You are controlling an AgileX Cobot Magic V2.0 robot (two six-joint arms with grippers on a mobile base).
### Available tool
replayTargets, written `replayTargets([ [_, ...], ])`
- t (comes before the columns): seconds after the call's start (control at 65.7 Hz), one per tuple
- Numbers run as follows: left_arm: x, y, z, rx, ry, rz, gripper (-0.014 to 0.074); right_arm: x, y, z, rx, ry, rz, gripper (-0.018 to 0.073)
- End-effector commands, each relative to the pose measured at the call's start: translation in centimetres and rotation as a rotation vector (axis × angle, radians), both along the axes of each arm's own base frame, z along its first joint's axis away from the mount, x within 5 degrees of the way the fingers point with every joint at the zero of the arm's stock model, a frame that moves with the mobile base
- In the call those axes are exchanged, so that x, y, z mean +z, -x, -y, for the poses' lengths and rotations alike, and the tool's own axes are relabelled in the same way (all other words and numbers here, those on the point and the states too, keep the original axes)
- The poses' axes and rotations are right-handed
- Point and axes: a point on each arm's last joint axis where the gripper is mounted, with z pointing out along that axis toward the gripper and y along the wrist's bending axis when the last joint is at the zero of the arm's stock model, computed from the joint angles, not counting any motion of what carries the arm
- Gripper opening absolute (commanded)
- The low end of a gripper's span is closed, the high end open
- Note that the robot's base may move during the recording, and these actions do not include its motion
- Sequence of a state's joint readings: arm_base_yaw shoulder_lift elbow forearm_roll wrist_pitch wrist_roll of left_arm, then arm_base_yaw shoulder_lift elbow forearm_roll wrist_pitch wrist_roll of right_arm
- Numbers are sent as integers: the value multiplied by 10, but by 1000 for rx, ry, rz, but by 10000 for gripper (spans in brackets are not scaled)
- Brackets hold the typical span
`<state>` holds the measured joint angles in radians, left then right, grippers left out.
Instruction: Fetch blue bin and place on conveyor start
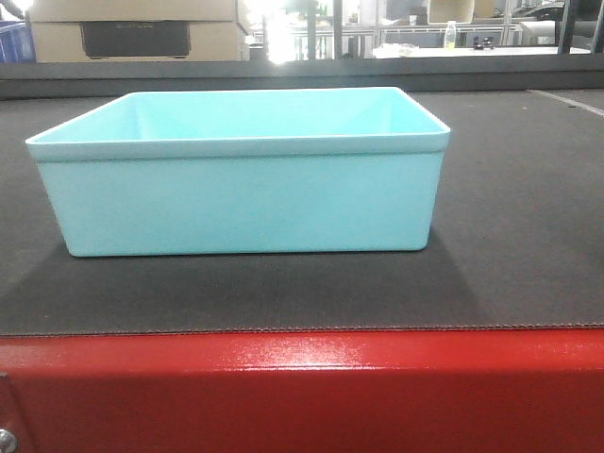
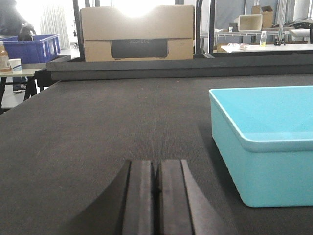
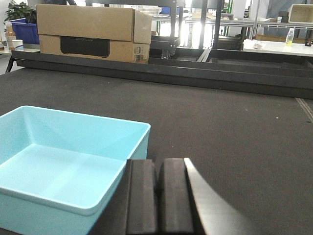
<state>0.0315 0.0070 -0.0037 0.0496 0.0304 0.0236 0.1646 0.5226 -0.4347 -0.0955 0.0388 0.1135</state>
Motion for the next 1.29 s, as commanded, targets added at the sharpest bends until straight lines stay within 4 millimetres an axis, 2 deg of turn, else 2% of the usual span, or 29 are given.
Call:
replayTargets([
  [0.0,4,1,0,2,-1,52,-111,3,1,1,-3,11,33,-162],
  [0.639,4,1,0,2,-1,59,-111,3,1,1,-3,11,33,-162],
  [0.761,4,1,0,2,-1,59,-111,1,1,1,-3,54,31,-162],
  [0.913,4,1,0,2,-1,59,-111,-7,17,7,-38,65,21,-162],
  [1.05,4,1,0,2,-1,59,-111,-31,36,18,-149,31,53,-162],
  [1.202,4,1,0,2,-1,59,-111,-77,54,24,-259,-20,58,-162],
  [1.278,4,1,0,2,-1,59,-111,-93,59,25,-280,-21,73,-162],
])
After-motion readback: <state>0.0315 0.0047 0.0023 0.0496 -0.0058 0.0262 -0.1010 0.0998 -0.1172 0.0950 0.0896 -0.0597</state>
